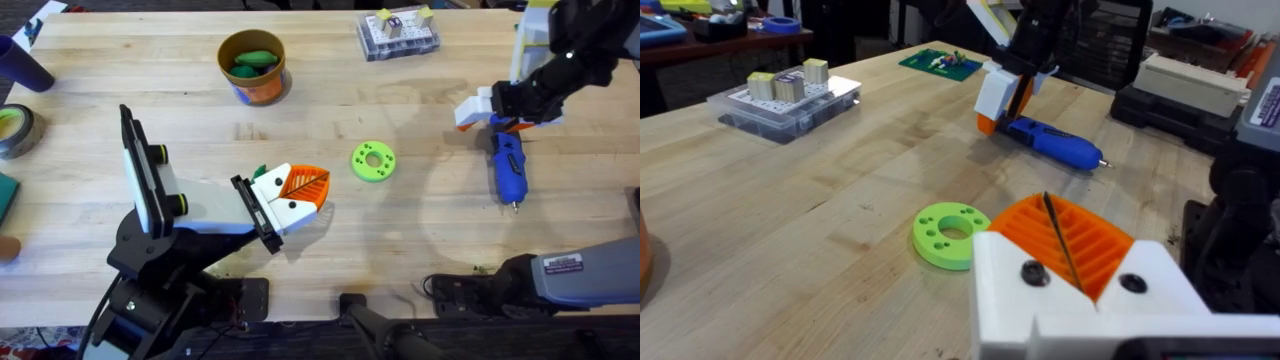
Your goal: Pick up the gripper from the table and insert it into the empty holder that is missing its gripper. Then pick up a screw, insert it into the mounting hole, and use the screwdriver to tighten it. Finally, clean up the table by picking up the vegetable and placing it into the bucket.
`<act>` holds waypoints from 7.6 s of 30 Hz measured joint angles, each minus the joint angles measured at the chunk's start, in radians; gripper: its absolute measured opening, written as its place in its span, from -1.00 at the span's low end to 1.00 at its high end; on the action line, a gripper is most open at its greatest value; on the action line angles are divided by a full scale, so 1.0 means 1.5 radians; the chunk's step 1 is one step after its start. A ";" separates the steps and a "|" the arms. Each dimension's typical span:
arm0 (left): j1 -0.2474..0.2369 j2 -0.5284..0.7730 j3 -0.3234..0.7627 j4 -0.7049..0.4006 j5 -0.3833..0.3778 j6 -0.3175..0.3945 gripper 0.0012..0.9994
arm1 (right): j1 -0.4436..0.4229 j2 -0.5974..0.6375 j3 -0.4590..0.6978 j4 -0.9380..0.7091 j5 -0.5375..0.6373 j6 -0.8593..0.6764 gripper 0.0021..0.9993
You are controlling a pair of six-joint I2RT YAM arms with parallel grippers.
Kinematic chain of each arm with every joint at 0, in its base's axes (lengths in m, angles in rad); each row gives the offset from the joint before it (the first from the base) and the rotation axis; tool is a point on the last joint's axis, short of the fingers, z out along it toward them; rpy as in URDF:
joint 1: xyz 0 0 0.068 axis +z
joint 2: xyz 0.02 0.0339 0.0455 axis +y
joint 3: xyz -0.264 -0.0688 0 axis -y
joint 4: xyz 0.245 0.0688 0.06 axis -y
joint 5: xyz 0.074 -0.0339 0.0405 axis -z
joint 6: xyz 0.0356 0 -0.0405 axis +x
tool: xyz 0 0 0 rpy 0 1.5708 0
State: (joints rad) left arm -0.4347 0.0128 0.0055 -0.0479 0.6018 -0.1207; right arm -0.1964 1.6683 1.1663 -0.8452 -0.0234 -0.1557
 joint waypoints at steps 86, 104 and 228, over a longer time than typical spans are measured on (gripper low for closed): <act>0.000 0.000 0.000 -0.003 0.000 0.000 -0.97 | -0.118 -0.025 0.006 0.009 -0.022 -0.066 -0.95; 0.000 0.000 0.000 -0.003 0.000 0.000 -0.97 | -0.028 -0.436 -0.007 0.136 -0.166 -0.003 -0.95; 0.000 0.000 0.000 -0.003 0.000 -0.001 -0.97 | 0.727 -0.401 -0.238 0.819 -0.240 0.138 -0.95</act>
State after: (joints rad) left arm -0.4343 0.0128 0.0055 -0.0521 0.6022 -0.1215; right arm 0.8940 1.0671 0.8093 0.3837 -0.3832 0.0521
